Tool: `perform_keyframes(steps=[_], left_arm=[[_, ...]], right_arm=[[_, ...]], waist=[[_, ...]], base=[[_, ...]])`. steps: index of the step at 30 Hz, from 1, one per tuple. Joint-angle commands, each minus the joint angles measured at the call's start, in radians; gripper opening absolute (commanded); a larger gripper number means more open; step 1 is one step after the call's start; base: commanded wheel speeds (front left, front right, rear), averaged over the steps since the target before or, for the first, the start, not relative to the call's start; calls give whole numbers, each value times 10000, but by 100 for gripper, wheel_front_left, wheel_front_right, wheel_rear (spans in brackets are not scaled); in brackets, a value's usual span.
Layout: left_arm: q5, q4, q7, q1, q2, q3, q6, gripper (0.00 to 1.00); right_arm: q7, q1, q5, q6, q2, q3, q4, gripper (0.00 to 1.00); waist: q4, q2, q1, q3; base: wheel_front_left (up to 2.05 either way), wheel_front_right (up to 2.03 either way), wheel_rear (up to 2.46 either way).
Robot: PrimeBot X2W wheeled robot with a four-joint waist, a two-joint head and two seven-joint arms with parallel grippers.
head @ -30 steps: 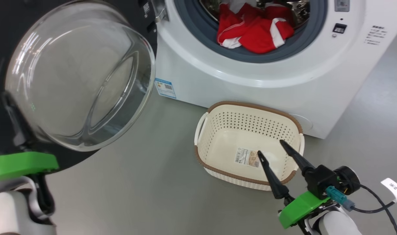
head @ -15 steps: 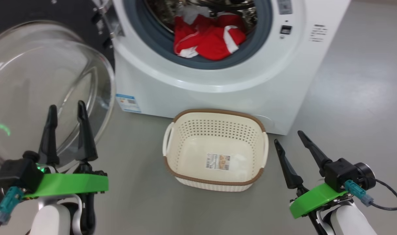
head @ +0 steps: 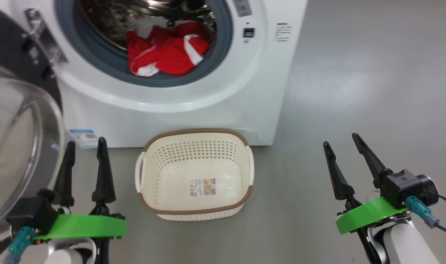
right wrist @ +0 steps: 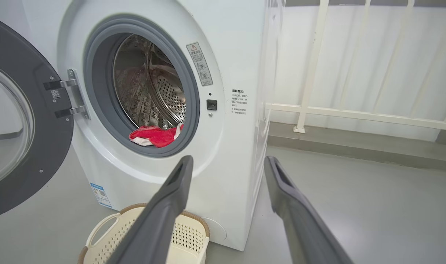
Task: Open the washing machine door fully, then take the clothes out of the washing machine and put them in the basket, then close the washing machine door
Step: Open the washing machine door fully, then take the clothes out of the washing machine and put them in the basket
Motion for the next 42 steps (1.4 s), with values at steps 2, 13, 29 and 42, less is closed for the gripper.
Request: perform_keyframes(steps=[2,13,29,42], left_arm=[[0,-143,-84,214,327,310,-111,100],[360,24,-111,1494,714,242,-196,100],[572,-288,-133,2623,708,394,-425,100],[609,-288,-135,2832,694,368,-516,100]], right_arm=[[-64,-250,56,4,33,262,-377,100],[-64,311,370,4,33,313,-1015,100],[-64,1284,275,4,33,220,-1598,100],[-64,1670,83,4,33,-163,-1943,100]], waist=[[-869,0,0,-158],[-1797,0,0,-642],[-1843,0,0,-1240],[-1776,0,0,-1296]], base=[[0,0,0],[0,0,0],[0,0,0],[0,0,0]])
